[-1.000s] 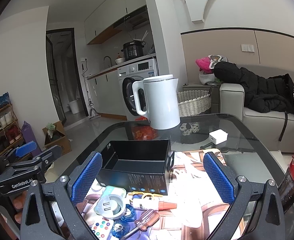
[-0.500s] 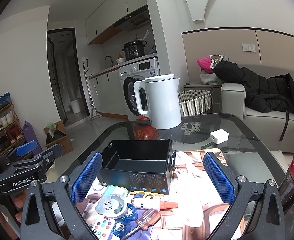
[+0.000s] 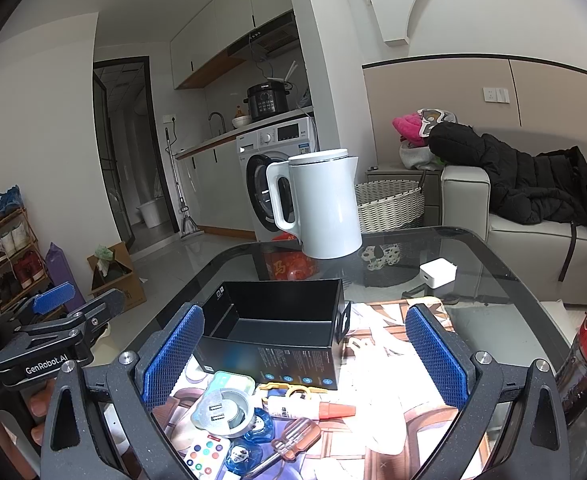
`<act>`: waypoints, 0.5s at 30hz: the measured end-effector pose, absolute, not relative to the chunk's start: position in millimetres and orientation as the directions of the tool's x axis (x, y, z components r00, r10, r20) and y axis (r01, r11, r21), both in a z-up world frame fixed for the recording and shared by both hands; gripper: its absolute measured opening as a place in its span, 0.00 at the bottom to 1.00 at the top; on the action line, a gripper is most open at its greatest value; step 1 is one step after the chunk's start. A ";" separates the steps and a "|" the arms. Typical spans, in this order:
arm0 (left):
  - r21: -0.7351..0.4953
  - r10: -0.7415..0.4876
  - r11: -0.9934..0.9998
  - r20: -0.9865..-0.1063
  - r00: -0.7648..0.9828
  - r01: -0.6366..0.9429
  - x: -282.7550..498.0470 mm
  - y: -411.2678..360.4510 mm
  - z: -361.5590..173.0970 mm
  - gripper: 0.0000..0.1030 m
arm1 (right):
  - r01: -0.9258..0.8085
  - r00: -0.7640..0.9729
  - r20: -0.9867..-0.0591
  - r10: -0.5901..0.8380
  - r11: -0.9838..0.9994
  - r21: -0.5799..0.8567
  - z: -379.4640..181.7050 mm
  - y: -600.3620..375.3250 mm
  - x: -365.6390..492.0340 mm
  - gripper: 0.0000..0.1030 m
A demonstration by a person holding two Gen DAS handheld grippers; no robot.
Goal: Organize rigid objects
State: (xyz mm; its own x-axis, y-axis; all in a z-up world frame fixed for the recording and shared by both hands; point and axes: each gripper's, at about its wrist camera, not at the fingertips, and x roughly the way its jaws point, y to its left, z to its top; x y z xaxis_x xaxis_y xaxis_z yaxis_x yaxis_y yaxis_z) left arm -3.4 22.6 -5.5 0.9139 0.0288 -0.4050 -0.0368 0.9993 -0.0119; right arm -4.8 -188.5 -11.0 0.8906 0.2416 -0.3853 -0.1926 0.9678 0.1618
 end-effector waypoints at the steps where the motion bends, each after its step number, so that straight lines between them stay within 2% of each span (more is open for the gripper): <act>1: -0.011 0.032 0.999 -0.405 0.914 -0.039 -3.2 22.2 -5.7 1.00 | -0.193 0.891 -0.385 0.242 0.968 0.162 -11.1 -188.5 -4.9 1.00; 15: -0.018 0.024 0.999 -0.425 0.905 -0.035 -0.2 25.7 -5.5 1.00 | -0.192 0.890 -0.386 0.242 0.968 0.162 -10.7 -188.6 -5.0 1.00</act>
State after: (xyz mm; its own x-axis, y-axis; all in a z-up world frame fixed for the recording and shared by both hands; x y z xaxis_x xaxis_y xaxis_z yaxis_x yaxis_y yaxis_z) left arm -0.2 25.7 -5.5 0.9051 0.0236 -0.4246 -0.0346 0.9992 -0.0182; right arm -5.0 -188.6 -10.7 0.8903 0.2415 -0.3859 -0.1922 0.9678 0.1623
